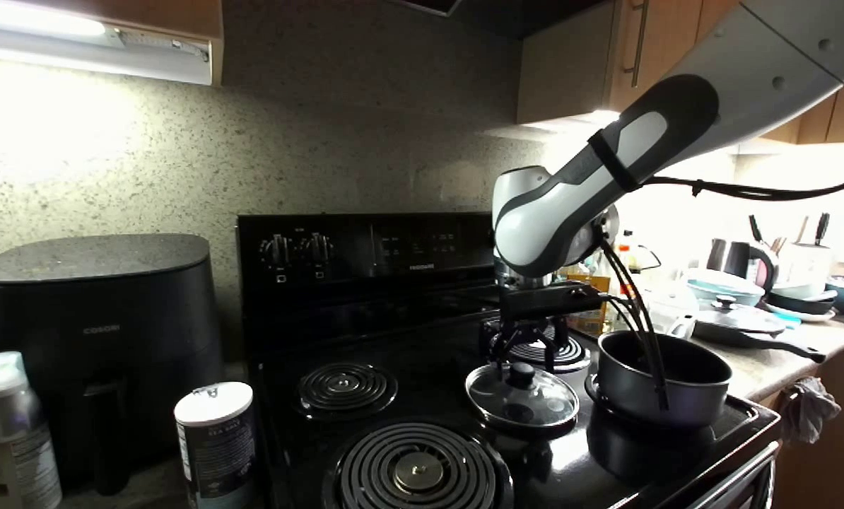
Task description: Remove the lid from the pot
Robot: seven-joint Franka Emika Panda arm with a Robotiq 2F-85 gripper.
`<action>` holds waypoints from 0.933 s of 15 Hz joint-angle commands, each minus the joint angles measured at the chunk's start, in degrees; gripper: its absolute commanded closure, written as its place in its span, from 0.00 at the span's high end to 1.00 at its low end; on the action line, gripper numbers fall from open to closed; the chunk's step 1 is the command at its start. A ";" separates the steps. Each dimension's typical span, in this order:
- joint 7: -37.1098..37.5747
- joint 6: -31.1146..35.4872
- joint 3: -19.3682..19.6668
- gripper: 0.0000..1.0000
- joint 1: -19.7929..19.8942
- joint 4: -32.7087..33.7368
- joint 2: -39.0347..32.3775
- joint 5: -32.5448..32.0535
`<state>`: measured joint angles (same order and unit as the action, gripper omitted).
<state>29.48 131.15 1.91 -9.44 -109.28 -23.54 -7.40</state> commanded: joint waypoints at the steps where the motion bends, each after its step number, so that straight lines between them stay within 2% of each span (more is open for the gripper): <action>1: 5.59 2.49 1.01 1.00 -4.04 -7.24 8.71 -5.67; 6: 17.42 3.54 -1.28 1.00 -7.28 -14.48 20.21 -17.67; 7: 12.62 1.64 -2.43 1.00 -4.97 -8.30 13.77 -13.78; 9: 13.60 1.23 -3.60 1.00 -4.83 -9.20 15.77 -14.31; 14: 13.58 1.33 -3.21 1.00 -4.31 -8.46 13.79 -14.29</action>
<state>42.95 132.71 0.16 -15.16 -117.85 -9.77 -21.46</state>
